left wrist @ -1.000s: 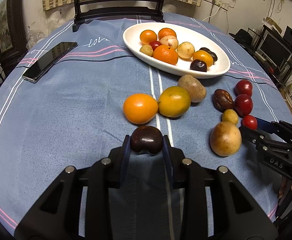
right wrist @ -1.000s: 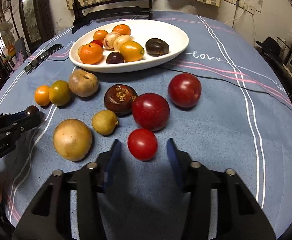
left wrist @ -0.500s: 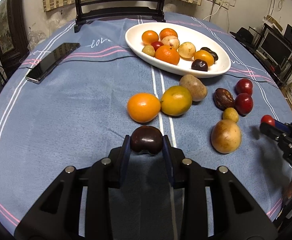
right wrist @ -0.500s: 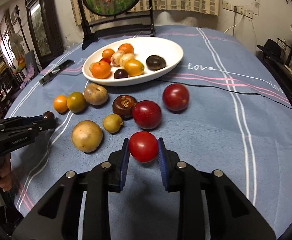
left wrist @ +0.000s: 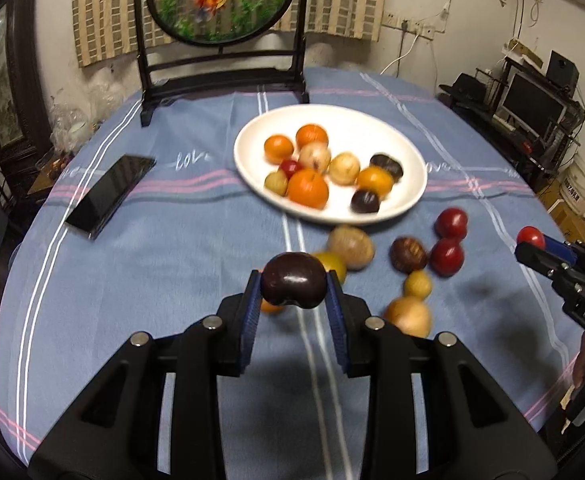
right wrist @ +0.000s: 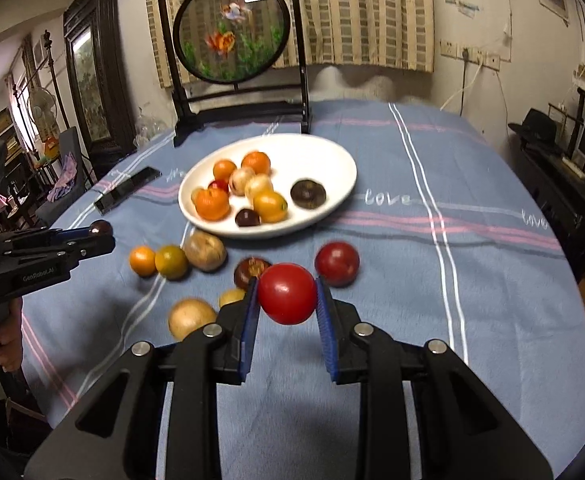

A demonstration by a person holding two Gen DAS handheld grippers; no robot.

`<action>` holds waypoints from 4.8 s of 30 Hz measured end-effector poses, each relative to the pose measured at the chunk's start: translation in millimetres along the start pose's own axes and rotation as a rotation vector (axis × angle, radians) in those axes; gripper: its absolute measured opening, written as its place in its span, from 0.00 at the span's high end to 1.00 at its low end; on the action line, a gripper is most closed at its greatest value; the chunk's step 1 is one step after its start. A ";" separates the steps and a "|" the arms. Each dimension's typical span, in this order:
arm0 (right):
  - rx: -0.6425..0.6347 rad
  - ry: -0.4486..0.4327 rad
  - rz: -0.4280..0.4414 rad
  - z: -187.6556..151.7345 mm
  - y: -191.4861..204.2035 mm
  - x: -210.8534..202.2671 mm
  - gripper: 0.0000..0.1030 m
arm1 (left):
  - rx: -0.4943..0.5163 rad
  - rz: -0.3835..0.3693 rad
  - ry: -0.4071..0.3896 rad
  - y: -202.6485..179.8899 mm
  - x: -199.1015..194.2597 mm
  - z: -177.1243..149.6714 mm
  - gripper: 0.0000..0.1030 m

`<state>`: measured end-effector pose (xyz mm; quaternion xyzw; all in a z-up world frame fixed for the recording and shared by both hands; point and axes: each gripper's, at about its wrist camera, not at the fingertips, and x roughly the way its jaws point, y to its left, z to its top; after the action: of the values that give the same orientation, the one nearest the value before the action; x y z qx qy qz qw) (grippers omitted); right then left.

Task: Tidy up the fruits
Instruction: 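Carry both fruits onto the white plate and open both tools, then move both tools back over the remaining fruits, then grasp an orange tangerine with the left tool while the right tool grasps a pale round fruit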

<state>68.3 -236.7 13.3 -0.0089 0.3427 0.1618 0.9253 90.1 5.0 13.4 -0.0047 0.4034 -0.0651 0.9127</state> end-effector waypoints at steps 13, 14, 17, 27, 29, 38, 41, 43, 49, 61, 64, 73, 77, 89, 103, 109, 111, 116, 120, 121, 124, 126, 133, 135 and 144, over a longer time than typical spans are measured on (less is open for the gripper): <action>-0.056 -0.050 0.002 72.0 15.3 40.1 0.73 | 0.022 -0.046 -0.012 -19.4 40.3 79.2 0.69; -0.060 -0.041 -0.006 76.7 15.8 49.5 0.73 | 0.019 -0.048 -0.008 -19.5 45.6 82.7 0.69; -0.075 -0.029 -0.013 86.4 16.7 69.4 0.73 | 0.010 -0.035 0.013 -19.9 71.6 95.9 0.69; -0.074 0.070 -0.041 102.6 4.7 150.6 0.73 | -0.015 -0.004 0.089 -14.2 138.0 112.1 0.68; -0.073 0.088 -0.041 102.8 4.5 161.4 0.73 | -0.015 -0.008 0.100 -14.6 145.0 111.5 0.68; -0.066 0.130 -0.065 100.2 3.7 180.0 0.58 | -0.029 -0.022 0.117 -13.1 155.5 109.9 0.58; -0.050 0.121 -0.059 99.9 -0.2 175.1 0.56 | -0.056 -0.017 0.107 -7.3 149.6 110.9 0.42; -0.042 0.115 -0.054 98.5 -0.9 168.9 0.54 | -0.058 -0.026 0.099 -5.9 143.6 110.8 0.39; -0.005 0.079 -0.045 90.1 -8.0 138.1 0.43 | -0.023 -0.007 0.069 -6.4 117.3 103.6 0.25; 0.107 0.068 -0.035 30.6 -27.2 74.5 0.41 | -0.085 -0.004 0.064 12.7 66.8 53.6 0.16; 0.122 0.070 -0.033 13.1 -26.6 62.3 0.41 | -0.091 0.011 0.078 12.7 59.1 36.9 0.16; 0.104 0.084 -0.024 -27.6 -15.1 36.0 0.40 | -0.058 0.052 0.074 2.8 34.5 -11.7 0.15; 0.104 0.103 -0.021 -40.0 -14.4 33.1 0.40 | -0.049 0.056 0.065 0.1 25.7 -24.3 0.13; 0.121 0.131 -0.011 -52.8 -15.4 40.0 0.40 | -0.049 0.076 0.113 9.4 45.7 -41.8 0.12; 0.116 0.141 0.035 -48.6 -11.1 45.0 0.40 | 0.003 0.077 0.149 9.8 84.5 -22.9 0.23; 0.106 0.164 0.050 -46.4 -5.2 51.7 0.40 | 0.040 0.064 0.136 0.7 89.2 -19.3 0.48; 0.093 0.166 0.052 -45.4 -1.7 52.2 0.40 | 0.037 0.068 0.125 2.9 86.4 -18.9 0.60; 0.048 0.174 0.083 -42.7 14.6 53.9 0.40 | -0.001 0.023 0.117 11.1 75.7 -25.0 0.60; -0.001 0.192 0.108 -41.4 32.2 58.5 0.40 | -0.031 0.008 0.113 18.4 70.3 -31.4 0.60; -0.012 0.197 0.114 -41.2 36.9 60.2 0.40 | -0.037 0.004 0.113 20.2 69.3 -32.5 0.60; -0.038 0.215 0.125 -41.3 48.9 66.6 0.40 | -0.049 -0.004 0.106 24.9 65.4 -36.1 0.60; -0.053 0.229 0.127 -40.9 55.9 72.2 0.40 | -0.055 -0.008 0.102 27.5 62.9 -38.4 0.60; -0.083 0.260 0.092 -33.9 76.9 95.3 0.40 | -0.075 -0.030 0.101 33.4 63.1 -42.6 0.60; -0.091 0.263 0.083 -32.4 80.4 99.4 0.47 | -0.076 -0.033 0.102 33.7 63.1 -42.9 0.60; -0.063 0.243 0.099 -34.2 71.2 88.4 0.56 | -0.076 -0.023 0.106 32.5 60.0 -43.0 0.60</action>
<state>88.0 -147.6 -62.4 -0.0406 0.4472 0.2159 0.8670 102.2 31.7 -61.7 -0.0402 0.4531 -0.0603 0.8885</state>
